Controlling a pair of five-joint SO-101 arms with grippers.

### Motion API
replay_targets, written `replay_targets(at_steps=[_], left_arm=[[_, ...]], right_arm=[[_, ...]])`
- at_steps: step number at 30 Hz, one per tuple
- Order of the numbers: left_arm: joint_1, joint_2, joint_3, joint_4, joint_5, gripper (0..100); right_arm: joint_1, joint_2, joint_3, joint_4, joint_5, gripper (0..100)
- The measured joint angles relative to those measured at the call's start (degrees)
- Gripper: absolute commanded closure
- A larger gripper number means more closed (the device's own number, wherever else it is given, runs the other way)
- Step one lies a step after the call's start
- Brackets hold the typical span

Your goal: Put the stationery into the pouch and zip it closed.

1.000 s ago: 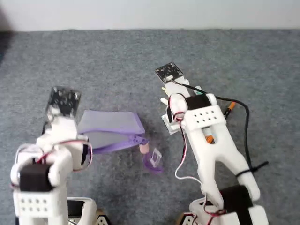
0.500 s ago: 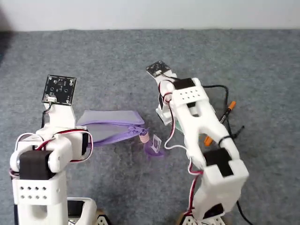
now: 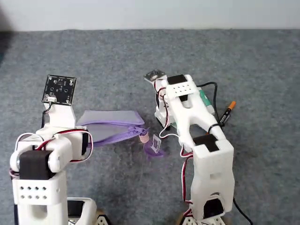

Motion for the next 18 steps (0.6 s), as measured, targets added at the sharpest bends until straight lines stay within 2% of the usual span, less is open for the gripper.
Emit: replay_targets(at_steps=[2, 11, 18], left_arm=[[0.0, 0.0, 0.0, 0.0, 0.0, 99], [0.0, 0.1, 0.0, 0.0, 0.0, 99], [0.0, 0.2, 0.0, 0.0, 0.0, 99]], right_arm=[[0.2, 0.4, -0.7, 0.1, 0.0, 99.6], [0.2, -0.2, -2.8, 4.0, 0.0, 99.1], [-0.9, -12.0, -2.8, 14.6, -1.2, 99.1]])
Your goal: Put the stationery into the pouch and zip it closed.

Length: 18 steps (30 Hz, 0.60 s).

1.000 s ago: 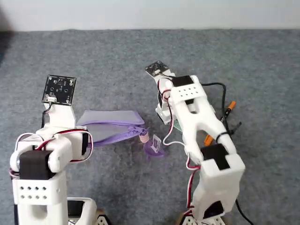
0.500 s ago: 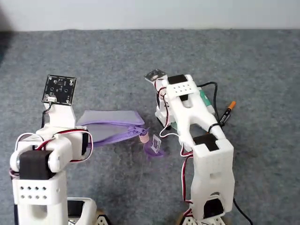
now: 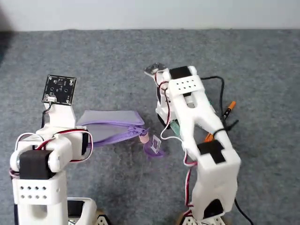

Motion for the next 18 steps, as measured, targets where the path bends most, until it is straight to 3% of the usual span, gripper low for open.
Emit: replay_targets(at_steps=[5, 14, 18], left_arm=[[0.0, 0.0, 0.0, 0.0, 0.0, 99], [0.0, -0.1, 0.5, -0.5, 0.0, 99], [0.0, -0.1, 0.5, -0.5, 0.0, 99]], right_arm=[[-2.1, -12.1, 1.0, 6.2, -6.1, 99.1], [-14.0, -44.3, 21.5, 5.9, -13.2, 99.1], [-18.9, -58.8, 29.7, 0.2, -19.4, 99.1]])
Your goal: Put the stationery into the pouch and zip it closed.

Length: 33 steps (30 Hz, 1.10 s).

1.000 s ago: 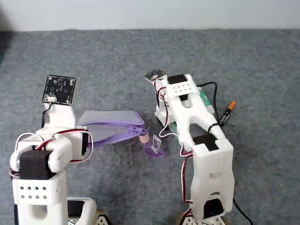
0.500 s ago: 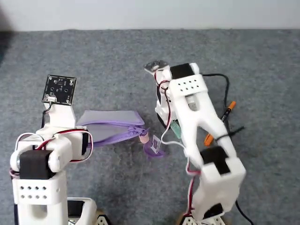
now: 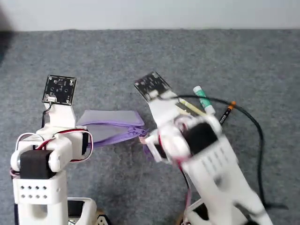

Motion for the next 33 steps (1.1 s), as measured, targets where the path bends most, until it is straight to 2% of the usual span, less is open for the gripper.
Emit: replay_targets(at_steps=[7, 16, 22, 33], left_arm=[[0.0, 0.3, 0.1, 0.0, 0.0, 99], [0.0, 0.5, 0.1, 0.0, 0.0, 99], [0.0, 0.5, 0.1, -0.4, 0.0, 99], [0.0, 0.6, 0.1, -1.1, 0.6, 99]], right_arm=[[-5.0, -15.1, 8.4, -17.1, -4.0, 99.1], [-12.1, -17.1, 8.6, -35.5, -4.0, 99.1], [-16.6, -17.1, 14.3, -44.5, 1.4, 99.1], [-17.1, -17.0, 31.9, -65.4, 4.6, 99.1]])
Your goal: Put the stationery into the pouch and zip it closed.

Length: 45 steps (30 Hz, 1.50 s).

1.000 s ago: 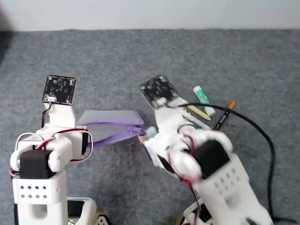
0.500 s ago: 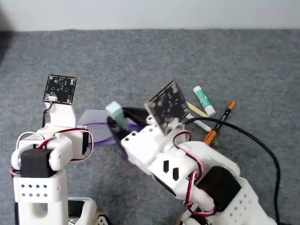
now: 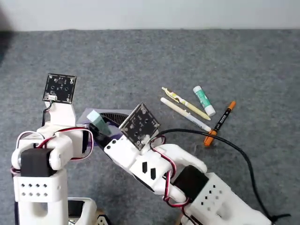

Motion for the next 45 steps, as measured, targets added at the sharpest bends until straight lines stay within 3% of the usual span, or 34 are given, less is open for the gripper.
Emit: replay_targets(at_steps=[7, 14, 28, 38, 45], left_arm=[[0.0, 0.1, 0.0, 0.0, 0.9, 99], [0.4, 0.1, 0.0, -0.1, 0.9, 99], [0.4, 0.1, 0.0, -0.1, 0.9, 99], [0.3, 0.1, 0.0, -0.1, 0.9, 99], [0.3, 0.1, 0.0, -0.1, 0.9, 99]], right_arm=[[-0.1, -0.2, 4.7, -4.1, 3.3, 98.6], [1.9, -0.8, 5.2, -3.0, 3.7, 79.4], [6.8, -6.7, 1.3, 13.8, 3.9, 79.4], [16.3, -12.5, -9.0, 28.0, -3.5, 79.4], [17.4, -12.7, -13.1, 33.6, -4.8, 79.4]])
